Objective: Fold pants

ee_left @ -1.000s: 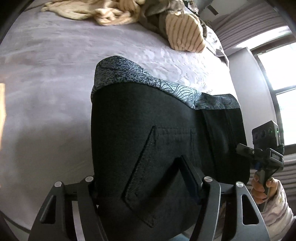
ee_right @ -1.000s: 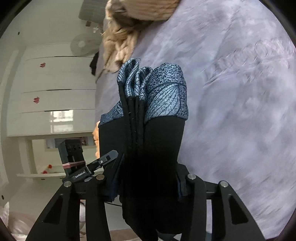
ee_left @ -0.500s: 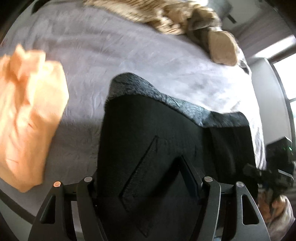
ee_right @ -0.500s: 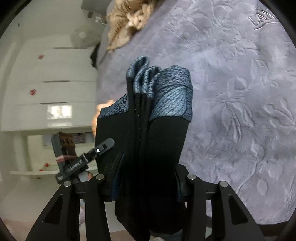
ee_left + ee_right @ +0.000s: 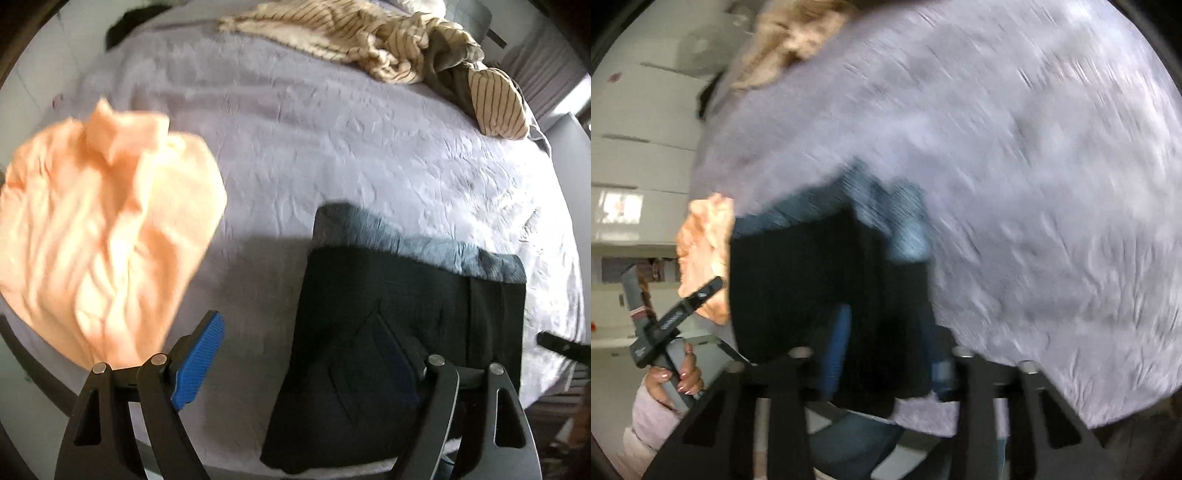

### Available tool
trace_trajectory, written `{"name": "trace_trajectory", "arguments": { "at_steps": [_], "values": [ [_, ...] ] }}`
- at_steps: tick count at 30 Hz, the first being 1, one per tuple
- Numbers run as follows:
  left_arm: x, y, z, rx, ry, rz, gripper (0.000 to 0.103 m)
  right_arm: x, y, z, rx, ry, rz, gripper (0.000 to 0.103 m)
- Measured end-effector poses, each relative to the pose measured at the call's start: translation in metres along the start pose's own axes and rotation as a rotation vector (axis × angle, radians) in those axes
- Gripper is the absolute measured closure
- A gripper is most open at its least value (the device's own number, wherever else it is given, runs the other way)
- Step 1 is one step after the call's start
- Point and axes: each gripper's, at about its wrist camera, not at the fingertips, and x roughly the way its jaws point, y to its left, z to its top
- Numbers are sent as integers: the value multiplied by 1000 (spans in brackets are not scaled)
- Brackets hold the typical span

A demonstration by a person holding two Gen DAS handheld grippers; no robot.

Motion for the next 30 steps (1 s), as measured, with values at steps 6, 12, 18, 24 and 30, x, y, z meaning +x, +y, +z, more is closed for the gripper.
{"name": "trace_trajectory", "arguments": {
  "at_steps": [6, 12, 18, 24, 30],
  "values": [
    [47, -16, 1, -36, 90, 62, 19, 33, 51, 6, -207, 29, -115, 69],
    [19, -21, -14, 46, 87, 82, 19, 49, 31, -8, -196, 101, -152, 71],
    [-18, -20, -32, 91, 59, 62, 19, 13, 25, -20, -157, 78, -107, 54],
    [-39, -42, -36, 129, 13, 23, 19, -9, 53, -21, -256, 37, -160, 45],
    [-65, -50, -41, 135, -91, 60, 0, -27, 69, -21, -312, -6, -197, 35]
  ]
}}
